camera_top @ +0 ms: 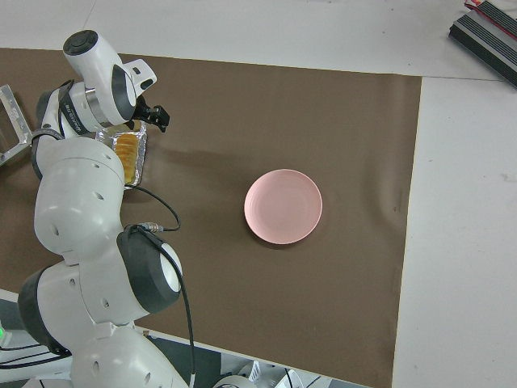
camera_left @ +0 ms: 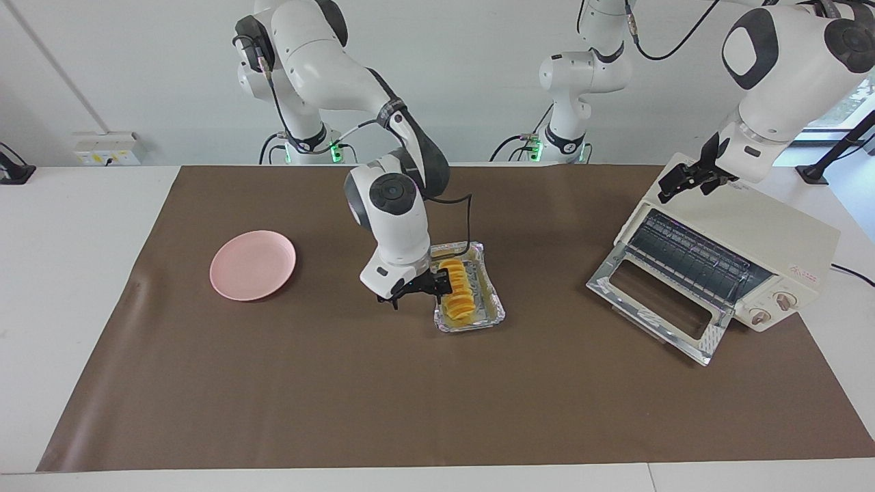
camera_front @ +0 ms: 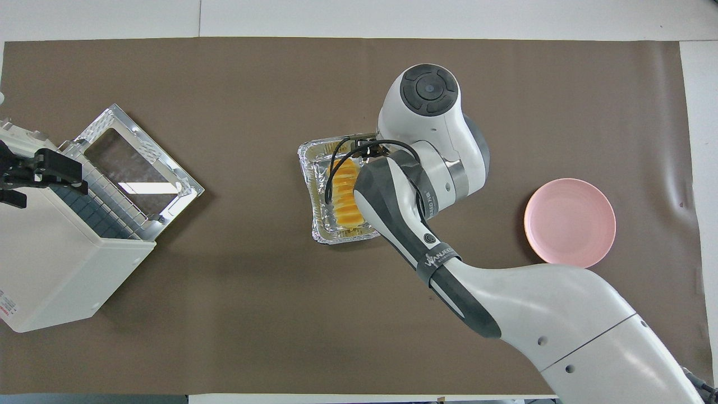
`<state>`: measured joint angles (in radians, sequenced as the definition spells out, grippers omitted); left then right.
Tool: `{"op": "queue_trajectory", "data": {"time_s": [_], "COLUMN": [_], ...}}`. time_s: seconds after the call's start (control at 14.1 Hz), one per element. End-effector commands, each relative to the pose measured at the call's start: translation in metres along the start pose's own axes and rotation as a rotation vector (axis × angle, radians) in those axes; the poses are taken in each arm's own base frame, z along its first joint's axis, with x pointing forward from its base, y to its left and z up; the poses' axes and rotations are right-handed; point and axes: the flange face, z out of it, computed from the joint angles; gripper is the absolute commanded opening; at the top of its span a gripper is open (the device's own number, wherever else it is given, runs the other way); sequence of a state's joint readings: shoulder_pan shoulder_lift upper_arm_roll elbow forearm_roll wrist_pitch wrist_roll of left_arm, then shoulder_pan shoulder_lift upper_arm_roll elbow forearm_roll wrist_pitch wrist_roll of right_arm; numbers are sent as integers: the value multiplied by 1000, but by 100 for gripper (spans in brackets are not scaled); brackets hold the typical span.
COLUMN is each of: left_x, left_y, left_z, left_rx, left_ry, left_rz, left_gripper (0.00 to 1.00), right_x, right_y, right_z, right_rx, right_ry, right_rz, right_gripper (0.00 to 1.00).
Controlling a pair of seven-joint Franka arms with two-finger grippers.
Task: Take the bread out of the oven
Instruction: 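Grasp the foil tray with the right gripper while the left gripper withdraws, then slide the foil tray with the right gripper beyond the pink plate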
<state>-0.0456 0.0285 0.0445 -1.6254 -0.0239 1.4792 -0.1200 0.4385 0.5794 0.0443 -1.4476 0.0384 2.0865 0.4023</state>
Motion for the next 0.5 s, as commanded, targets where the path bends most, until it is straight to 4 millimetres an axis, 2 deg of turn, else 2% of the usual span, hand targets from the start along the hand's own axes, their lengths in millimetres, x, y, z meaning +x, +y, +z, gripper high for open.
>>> {"op": "queue_trajectory", "data": {"time_s": [0.0,0.07,0.21,0.43], "left_x": [-6,1,2,1], "left_y": [1,1,5,6], "left_z": [0,-3,-1,-2], "left_rx": [-11,-16,-11,-13], "left_ry": [48,101,102,102], "left_rz": [45,48,55,49], "left_gripper": [100,100,100,100], "right_x": [-9,-13,-17,-17], "right_y": [0,-7,-9,-8], "right_z": [6,8,11,13], "right_rx": [-10,-11,-17,-19], "right_ry": [6,3,-5,-6], "right_rz": [13,5,23,26], "right_gripper": [97,97,97,87]}}
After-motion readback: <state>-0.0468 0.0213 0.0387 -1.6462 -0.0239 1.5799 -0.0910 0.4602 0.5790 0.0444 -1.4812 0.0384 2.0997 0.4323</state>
